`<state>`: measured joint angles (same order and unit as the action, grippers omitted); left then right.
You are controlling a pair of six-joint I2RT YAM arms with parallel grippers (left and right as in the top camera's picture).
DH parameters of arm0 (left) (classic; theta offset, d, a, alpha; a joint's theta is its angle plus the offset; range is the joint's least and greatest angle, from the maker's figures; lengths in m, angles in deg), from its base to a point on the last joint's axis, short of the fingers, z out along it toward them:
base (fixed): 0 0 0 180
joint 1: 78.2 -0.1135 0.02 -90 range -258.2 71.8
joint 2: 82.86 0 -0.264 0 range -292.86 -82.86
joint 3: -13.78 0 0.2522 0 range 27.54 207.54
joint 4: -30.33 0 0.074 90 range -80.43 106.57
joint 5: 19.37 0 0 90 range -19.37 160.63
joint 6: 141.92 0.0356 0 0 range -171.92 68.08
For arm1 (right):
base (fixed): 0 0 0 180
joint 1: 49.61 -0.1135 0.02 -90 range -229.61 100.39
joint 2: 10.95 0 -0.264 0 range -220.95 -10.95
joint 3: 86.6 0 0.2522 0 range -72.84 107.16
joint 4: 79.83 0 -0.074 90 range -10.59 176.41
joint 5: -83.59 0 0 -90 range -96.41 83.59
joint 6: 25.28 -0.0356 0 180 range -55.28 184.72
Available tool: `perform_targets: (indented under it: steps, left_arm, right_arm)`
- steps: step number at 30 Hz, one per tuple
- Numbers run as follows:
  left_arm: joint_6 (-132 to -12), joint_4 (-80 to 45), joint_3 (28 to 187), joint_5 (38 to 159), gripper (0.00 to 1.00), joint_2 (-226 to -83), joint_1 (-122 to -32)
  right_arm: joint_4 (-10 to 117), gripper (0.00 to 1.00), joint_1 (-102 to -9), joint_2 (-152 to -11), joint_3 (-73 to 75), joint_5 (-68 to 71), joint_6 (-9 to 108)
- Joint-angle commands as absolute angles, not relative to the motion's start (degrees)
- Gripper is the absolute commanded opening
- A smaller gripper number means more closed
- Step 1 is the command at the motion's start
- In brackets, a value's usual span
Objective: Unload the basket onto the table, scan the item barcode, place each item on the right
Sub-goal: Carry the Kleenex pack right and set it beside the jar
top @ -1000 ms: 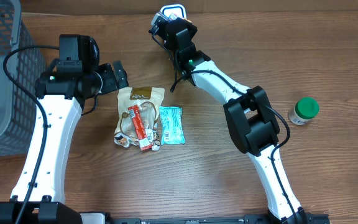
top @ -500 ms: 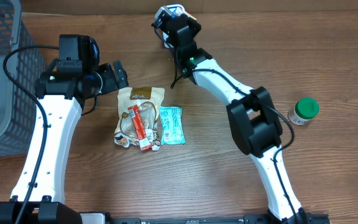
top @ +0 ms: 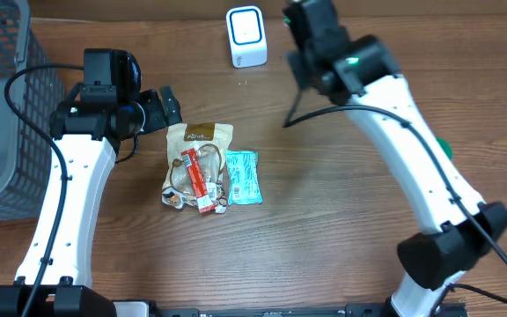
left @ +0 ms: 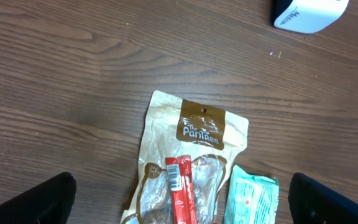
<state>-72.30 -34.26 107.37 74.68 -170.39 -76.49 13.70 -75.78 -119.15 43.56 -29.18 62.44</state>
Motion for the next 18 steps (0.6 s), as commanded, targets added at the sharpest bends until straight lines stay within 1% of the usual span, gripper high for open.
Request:
perform_targets:
  steps: [1, 4, 7, 11, 18]
  left_arm:
    - [-70.77, -34.2, 107.81, 74.55, 1.0, -170.02, -76.64]
    - [-70.77, -34.2, 107.81, 74.55, 1.0, -170.02, -76.64]
    - [-70.77, -34.2, 107.81, 74.55, 1.0, -170.02, -76.64]
    - [-70.77, -34.2, 107.81, 74.55, 1.0, -170.02, -76.64]
    - [-70.77, -34.2, 107.81, 74.55, 1.0, -170.02, -76.64]
  right_arm:
    - [4.37, 0.04, -71.89, -121.38, 41.68, -25.77, 45.61]
    - [-1.1, 0.04, -69.27, -121.67, 36.87, -25.75, 41.63]
    - [-1.6, 0.04, -66.84, -121.67, 30.38, -25.83, 39.88]
    - [2.86, 0.04, -63.34, -121.67, 21.85, -26.86, 39.4]
    - [12.41, 0.04, -59.58, -121.67, 13.9, -28.91, 39.64]
